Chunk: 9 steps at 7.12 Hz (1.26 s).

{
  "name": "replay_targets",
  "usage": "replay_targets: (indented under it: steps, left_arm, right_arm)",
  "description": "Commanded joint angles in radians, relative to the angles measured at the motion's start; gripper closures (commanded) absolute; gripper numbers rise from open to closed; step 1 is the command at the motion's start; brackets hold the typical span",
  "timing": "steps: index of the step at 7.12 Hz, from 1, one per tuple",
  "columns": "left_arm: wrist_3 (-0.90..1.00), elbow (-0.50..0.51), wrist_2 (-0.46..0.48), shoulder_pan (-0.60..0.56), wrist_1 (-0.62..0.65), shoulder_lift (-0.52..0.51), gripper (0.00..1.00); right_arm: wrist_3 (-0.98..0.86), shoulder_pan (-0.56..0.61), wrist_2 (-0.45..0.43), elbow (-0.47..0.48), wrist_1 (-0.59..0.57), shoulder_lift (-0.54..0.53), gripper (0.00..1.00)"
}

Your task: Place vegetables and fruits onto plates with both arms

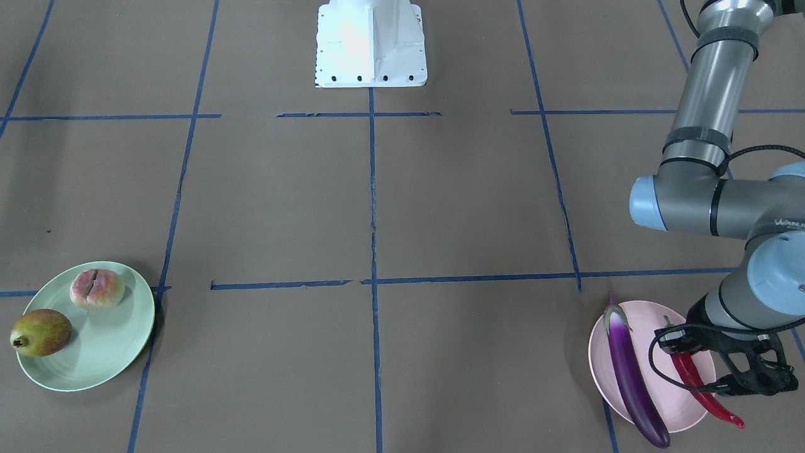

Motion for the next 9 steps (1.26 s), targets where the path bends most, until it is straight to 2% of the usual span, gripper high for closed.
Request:
replay_targets:
  steps: [1,2,4,5,6,7,9]
  left_arm:
    - [0.006,0.053,-0.002,0.012,-0.073,-0.010,0.01]
    - [0.006,0.051,-0.003,0.011,-0.113,-0.004,0.00]
    - [0.073,-0.013,-0.119,-0.032,-0.111,0.054,0.00]
    - [0.217,-0.078,-0.185,-0.096,-0.101,0.132,0.00]
    - [0.324,-0.099,-0.257,-0.183,-0.094,0.183,0.00]
    - [0.477,-0.099,-0.274,-0.252,-0.069,0.212,0.00]
    - [0.842,-0.140,-0.272,-0.398,0.227,0.223,0.00]
  right_arm:
    - [0.000,-0.001,0.000,0.000,0.002,0.000,0.00]
    - [0.000,-0.001,0.000,0.001,0.002,0.000,0.00]
    - [0.000,-0.001,0.006,0.001,0.002,0.000,0.00]
    - [0.000,-0.001,0.005,0.001,0.002,0.000,0.00]
    - [0.000,-0.001,0.005,0.001,0.002,0.000,0.00]
    - [-0.001,-0.001,0.005,0.001,0.002,0.000,0.00]
    - [-0.001,-0.001,0.005,0.003,0.003,-0.001,0.00]
